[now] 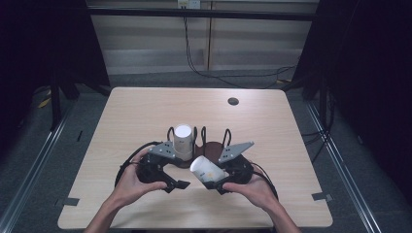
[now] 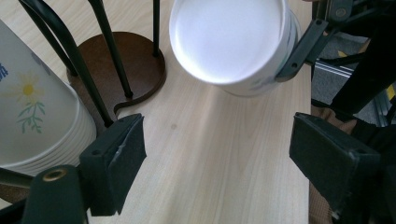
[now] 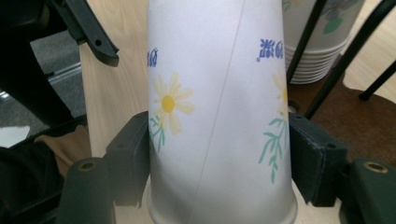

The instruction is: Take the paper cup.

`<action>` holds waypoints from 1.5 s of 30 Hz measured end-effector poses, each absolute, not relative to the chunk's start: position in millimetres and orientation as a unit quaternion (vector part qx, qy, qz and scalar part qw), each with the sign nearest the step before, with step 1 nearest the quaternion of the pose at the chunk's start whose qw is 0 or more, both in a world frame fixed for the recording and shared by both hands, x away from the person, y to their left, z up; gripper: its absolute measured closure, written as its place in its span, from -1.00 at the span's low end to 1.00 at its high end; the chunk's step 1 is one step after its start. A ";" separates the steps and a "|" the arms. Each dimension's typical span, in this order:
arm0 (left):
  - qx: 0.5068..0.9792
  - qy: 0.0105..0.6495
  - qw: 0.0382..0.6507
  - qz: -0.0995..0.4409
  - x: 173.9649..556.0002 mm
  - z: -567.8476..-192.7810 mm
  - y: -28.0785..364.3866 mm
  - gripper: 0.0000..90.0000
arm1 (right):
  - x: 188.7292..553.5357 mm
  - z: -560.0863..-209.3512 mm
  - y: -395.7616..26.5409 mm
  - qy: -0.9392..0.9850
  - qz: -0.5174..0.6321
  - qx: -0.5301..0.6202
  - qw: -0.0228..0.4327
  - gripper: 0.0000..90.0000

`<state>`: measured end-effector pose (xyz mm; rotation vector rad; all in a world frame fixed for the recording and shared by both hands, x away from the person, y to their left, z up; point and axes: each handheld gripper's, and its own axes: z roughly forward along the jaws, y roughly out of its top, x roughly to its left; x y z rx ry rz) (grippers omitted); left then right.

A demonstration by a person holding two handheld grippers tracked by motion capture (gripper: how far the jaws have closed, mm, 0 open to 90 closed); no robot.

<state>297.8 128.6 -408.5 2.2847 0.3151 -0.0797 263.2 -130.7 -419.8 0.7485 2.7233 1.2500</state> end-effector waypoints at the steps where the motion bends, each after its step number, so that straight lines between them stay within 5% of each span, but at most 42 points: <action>1: 0.905 0.125 0.405 -0.028 298.0 -407.9 129.5 -0.59 | 263.1 -419.4 -129.0 0.885 0.399 0.239 0.021 -0.32; 45: 0.936 0.073 0.337 -0.062 286.3 -427.6 110.5 -0.53 | 255.6 -424.5 -97.2 0.951 0.269 0.152 0.010 -0.32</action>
